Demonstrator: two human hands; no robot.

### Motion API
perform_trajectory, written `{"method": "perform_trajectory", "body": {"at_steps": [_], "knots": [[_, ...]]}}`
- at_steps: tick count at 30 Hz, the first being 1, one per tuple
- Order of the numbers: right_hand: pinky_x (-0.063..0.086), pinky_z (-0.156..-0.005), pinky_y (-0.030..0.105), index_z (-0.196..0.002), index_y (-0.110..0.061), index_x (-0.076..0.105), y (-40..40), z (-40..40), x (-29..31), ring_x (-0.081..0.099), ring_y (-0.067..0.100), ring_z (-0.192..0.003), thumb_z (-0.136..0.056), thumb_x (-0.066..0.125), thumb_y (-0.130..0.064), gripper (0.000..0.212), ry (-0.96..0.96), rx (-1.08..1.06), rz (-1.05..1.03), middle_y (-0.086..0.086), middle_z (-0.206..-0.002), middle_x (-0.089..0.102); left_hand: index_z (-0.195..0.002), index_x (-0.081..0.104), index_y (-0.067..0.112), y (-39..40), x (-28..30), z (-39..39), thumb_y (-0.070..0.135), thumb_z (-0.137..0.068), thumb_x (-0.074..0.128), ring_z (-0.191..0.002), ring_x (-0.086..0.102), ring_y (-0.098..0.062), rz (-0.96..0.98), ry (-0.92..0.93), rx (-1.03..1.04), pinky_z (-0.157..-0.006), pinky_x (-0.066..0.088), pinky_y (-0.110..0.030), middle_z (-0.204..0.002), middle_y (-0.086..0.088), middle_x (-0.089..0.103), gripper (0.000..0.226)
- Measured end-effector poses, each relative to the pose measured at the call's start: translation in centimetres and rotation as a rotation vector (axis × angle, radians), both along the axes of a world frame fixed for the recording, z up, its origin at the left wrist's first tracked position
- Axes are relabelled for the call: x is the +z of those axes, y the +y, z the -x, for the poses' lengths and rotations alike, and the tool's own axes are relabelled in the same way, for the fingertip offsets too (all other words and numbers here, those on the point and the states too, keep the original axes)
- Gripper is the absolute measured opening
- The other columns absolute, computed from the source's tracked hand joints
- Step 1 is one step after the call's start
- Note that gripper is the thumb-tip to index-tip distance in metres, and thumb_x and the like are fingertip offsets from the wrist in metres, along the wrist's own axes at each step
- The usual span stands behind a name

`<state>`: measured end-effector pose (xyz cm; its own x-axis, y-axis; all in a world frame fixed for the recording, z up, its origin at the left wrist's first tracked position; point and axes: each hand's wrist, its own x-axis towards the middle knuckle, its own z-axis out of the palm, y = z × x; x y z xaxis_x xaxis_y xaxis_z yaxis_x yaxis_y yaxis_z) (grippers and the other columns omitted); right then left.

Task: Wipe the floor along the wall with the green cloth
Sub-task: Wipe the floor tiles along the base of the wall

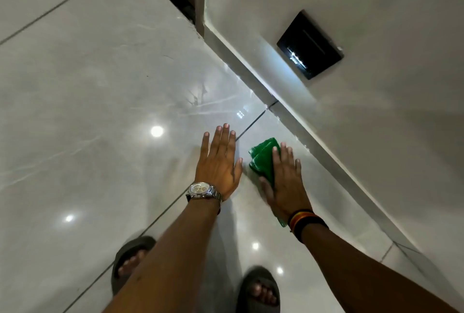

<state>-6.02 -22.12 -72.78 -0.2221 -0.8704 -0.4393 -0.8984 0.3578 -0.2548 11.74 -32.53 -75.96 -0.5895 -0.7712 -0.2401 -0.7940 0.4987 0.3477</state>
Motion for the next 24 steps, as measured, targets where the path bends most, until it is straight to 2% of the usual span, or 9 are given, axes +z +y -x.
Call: {"method": "perform_trajectory", "body": {"at_steps": [1,3,5,8,12,16,19,24], "knots": [[0.0,-0.131,0.051,-0.163,-0.015,-0.004,0.3,0.5,-1.8,-0.011,0.026,-0.16,-0.105,0.039,-0.047,0.078,0.013,0.084,-0.035,0.008,-0.172,-0.011,-0.164,0.03,0.003,-0.5,-1.7,0.5,0.043,-0.101,0.028,-0.162,0.02,-0.036,-0.001,0.004,0.031,-0.13,0.002,-0.054,-0.174,-0.02,0.021,0.075],[0.007,-0.13,0.056,-0.162,-0.016,-0.007,0.6,1.4,-5.2,-0.011,0.023,-0.16,-0.105,0.026,-0.057,0.078,0.034,0.236,-0.092,0.006,-0.171,-0.011,-0.164,0.028,0.0,-1.5,-4.9,1.1,0.041,-0.1,0.03,-0.162,0.02,-0.038,-0.011,0.025,0.108,-0.13,0.004,-0.056,-0.173,-0.023,0.02,0.076],[0.014,-0.129,0.056,-0.163,-0.016,-0.005,0.3,1.8,-7.8,-0.007,0.021,-0.16,-0.106,0.022,-0.054,0.074,0.067,0.293,-0.067,0.005,-0.173,-0.006,-0.166,0.02,0.0,-2.2,-7.3,1.0,0.039,-0.099,0.032,-0.164,0.012,-0.036,0.004,0.024,0.187,-0.13,0.006,-0.06,-0.175,-0.021,0.012,0.078],[0.014,-0.13,0.055,-0.163,-0.015,0.007,-1.0,2.2,-10.0,0.002,0.022,-0.161,-0.105,0.025,-0.049,0.07,0.091,0.299,0.054,0.006,-0.173,0.007,-0.168,0.009,0.003,-2.3,-9.6,0.5,0.041,-0.1,0.033,-0.165,-0.001,-0.031,0.097,0.003,0.19,-0.131,-0.004,-0.059,-0.177,-0.017,0.001,0.081],[0.015,-0.129,0.053,-0.163,-0.013,0.014,-4.6,2.8,-10.0,0.007,0.022,-0.161,-0.104,0.034,-0.038,0.067,0.071,0.41,0.186,0.006,-0.172,0.013,-0.168,0.012,0.002,-2.6,-10.0,0.6,0.036,-0.101,0.032,-0.165,0.001,-0.03,0.164,0.051,0.24,-0.132,0.0,-0.057,-0.177,-0.018,0.005,0.077],[0.005,-0.132,0.046,-0.161,-0.009,0.018,-10.4,1.4,-9.7,0.008,0.025,-0.16,-0.092,0.05,-0.031,0.08,0.006,0.432,0.214,0.012,-0.17,0.017,-0.166,0.019,0.0,-3.1,-10.3,0.7,0.033,-0.102,0.029,-0.165,0.007,-0.032,0.175,0.067,0.303,-0.132,0.008,-0.057,-0.176,-0.021,0.011,0.073],[0.007,-0.132,0.044,-0.162,-0.01,0.012,-11.3,1.2,-10.2,0.003,0.022,-0.161,-0.098,0.044,-0.034,0.075,0.024,0.46,0.216,0.01,-0.172,0.011,-0.166,0.018,0.0,-3.8,-10.4,0.7,0.032,-0.102,0.029,-0.165,0.008,-0.032,0.179,0.071,0.335,-0.132,0.01,-0.056,-0.176,-0.021,0.011,0.073],[0.017,-0.13,0.047,-0.162,-0.011,0.015,-6.3,4.9,-10.5,0.008,0.022,-0.16,-0.109,0.027,-0.037,0.061,0.052,0.486,0.201,0.007,-0.172,0.013,-0.165,0.02,-0.002,-7.5,-10.7,0.0,0.028,-0.101,0.033,-0.164,0.01,-0.033,0.226,0.15,0.313,-0.132,0.013,-0.055,-0.175,-0.021,0.015,0.072]]}}
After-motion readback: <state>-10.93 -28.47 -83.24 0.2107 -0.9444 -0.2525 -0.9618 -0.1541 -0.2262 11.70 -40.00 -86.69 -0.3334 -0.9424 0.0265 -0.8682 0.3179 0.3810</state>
